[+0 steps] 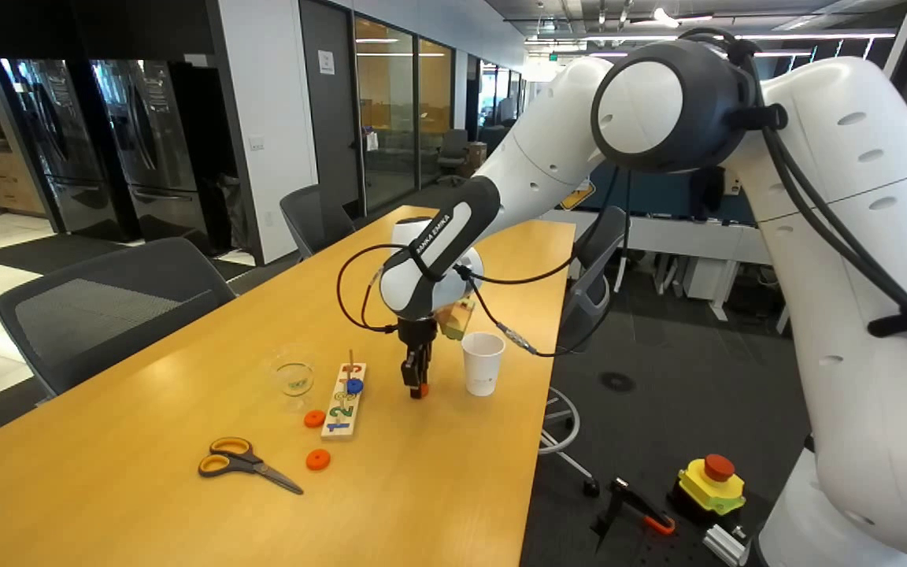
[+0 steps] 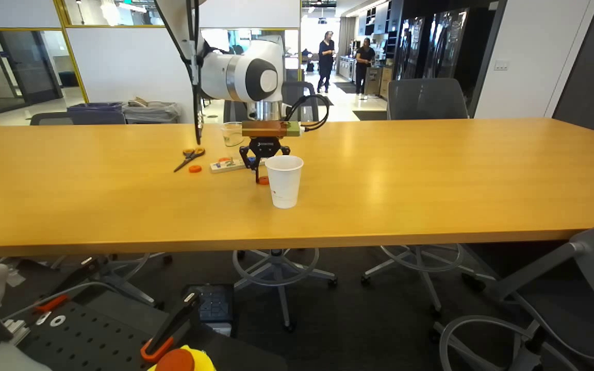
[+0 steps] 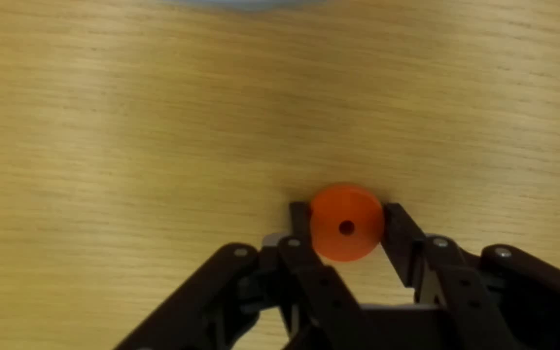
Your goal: Put two round orange blocks in the white cup then put the blue round block in the clear cup, then put the last two round orange blocks
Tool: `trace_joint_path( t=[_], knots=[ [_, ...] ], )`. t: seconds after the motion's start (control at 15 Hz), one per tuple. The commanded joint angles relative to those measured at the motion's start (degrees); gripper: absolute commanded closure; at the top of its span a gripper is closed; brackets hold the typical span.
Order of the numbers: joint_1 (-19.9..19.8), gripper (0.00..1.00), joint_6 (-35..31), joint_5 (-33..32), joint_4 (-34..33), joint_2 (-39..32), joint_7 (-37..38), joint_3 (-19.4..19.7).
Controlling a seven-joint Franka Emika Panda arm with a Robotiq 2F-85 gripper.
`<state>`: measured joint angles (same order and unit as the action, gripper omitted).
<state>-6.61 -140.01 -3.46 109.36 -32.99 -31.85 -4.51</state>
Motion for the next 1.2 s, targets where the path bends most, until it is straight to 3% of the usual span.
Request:
trace_joint_path(
  t=[0.0, 0.47, 0.8, 1.13],
  knots=[
    [-0.5, 0.77, 0.0, 0.7, 0.2, 1.6, 1.9, -0.5],
    [-2.3, 0.77, 4.0, 8.2, 6.6, 15.1, 3.8, -1.3],
    [-2.1, 0.77, 10.7, 11.3, 11.0, 26.1, 7.7, 2.5],
    [-1.3, 0.77, 11.5, 10.0, 16.0, 32.1, 12.6, 6.2]
  ],
)
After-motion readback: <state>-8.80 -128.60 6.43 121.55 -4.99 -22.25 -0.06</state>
